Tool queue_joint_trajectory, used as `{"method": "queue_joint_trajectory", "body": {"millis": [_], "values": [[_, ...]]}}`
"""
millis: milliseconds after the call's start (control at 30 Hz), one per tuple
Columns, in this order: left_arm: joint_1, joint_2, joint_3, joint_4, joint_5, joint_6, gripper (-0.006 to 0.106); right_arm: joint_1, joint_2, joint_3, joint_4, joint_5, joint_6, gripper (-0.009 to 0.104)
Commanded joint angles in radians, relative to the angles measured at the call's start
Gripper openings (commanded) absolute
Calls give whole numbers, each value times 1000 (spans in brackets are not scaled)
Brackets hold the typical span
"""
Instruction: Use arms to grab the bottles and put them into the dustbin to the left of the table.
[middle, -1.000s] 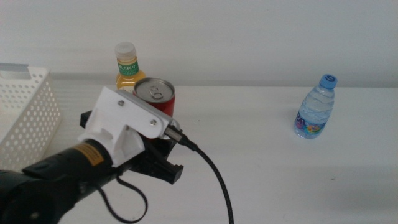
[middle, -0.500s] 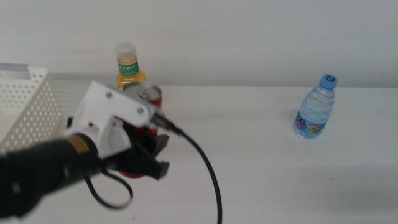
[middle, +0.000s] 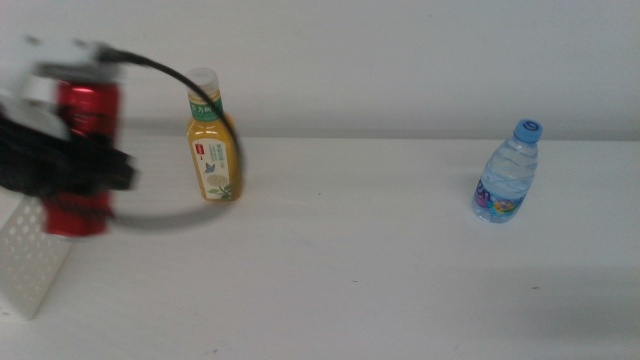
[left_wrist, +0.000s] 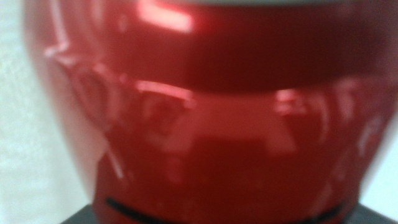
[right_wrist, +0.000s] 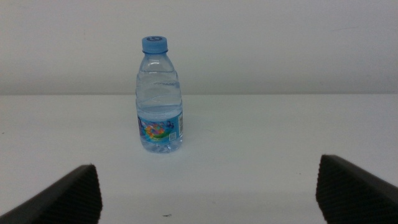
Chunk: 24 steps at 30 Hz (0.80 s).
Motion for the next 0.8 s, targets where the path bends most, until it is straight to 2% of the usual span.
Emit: {"method": "queue_joint_trajectory", "body": {"millis": [0, 167, 300, 500, 633, 767], "values": [[116, 36, -112, -44, 167, 85, -2, -6, -5, 44, -7, -6, -1, 92], [331, 198, -336, -41, 384, 122, -2, -6, -5, 44, -7, -6, -1, 92], [424, 342, -507, 66, 463, 147, -2, -6, -5, 44, -7, -6, -1, 92], [443, 497, -591, 243, 442, 150, -2, -6, -5, 44, -7, -6, -1, 92], [443, 577, -591, 259, 426, 146, -1, -6, -5, 44, -7, -6, -1, 92], [443, 627, -591, 263, 401, 161, 6, -6, -5, 44, -7, -6, -1, 92]]}}
